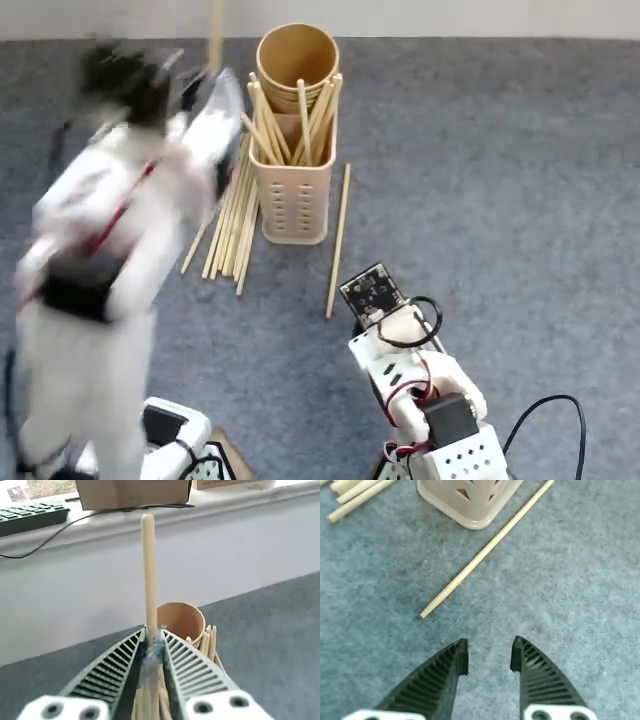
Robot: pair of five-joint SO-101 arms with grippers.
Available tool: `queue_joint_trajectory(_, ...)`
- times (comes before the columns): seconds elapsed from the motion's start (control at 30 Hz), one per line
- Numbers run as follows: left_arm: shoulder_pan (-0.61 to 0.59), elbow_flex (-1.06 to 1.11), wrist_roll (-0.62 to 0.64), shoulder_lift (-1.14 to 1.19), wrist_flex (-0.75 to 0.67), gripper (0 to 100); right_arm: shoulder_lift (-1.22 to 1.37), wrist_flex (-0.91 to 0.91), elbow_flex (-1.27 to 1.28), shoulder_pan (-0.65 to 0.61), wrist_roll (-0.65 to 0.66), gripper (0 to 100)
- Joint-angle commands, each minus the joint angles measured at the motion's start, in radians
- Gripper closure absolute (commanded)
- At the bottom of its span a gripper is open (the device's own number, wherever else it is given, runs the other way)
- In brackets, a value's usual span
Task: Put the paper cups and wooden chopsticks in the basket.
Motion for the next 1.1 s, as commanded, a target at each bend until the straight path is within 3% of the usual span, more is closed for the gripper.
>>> queue_joint_trajectory(0.0, 0.016, -0.001, 0.011, 0.084, -0.25, 92, -0.01, -0.021, -0.005, -0.019, -0.017, 85.0)
queue_joint_trajectory(0.13, 0.016, -0.07, 0.055, 0.203, -0.338, 92, -0.01, -0.021, -0.005, -0.019, -0.017, 85.0)
queue_joint_trajectory(0.33, 0.016, -0.294, 0.092, 0.349, -0.33, 92, -0.01, -0.021, -0.005, -0.019, -0.015, 85.0)
queue_joint_trajectory(0.43, -0.024, -0.358, 0.084, 0.403, -0.204, 93, -0.01, -0.021, -0.004, -0.019, -0.015, 85.0)
queue_joint_trajectory(0.57, -0.219, -0.374, 0.086, 0.463, -0.043, 94, -0.01, -0.019, -0.004, -0.019, -0.015, 85.0)
queue_joint_trajectory(0.77, -0.487, -0.366, 0.08, 0.522, 0.305, 95, -0.01, -0.019, -0.004, -0.019, -0.015, 85.0)
queue_joint_trajectory(0.8, -0.535, -0.355, 0.038, 0.539, 0.348, 95, -0.01, -0.019, -0.004, -0.019, -0.015, 85.0)
queue_joint_trajectory(0.9, -0.624, -0.326, -0.238, 0.631, 0.351, 94, -0.01, -0.019, -0.004, -0.019, -0.015, 85.0)
queue_joint_trajectory(1.07, -0.619, -0.44, -0.341, 0.92, 0.463, 93, -0.01, -0.019, -0.004, -0.019, -0.015, 85.0)
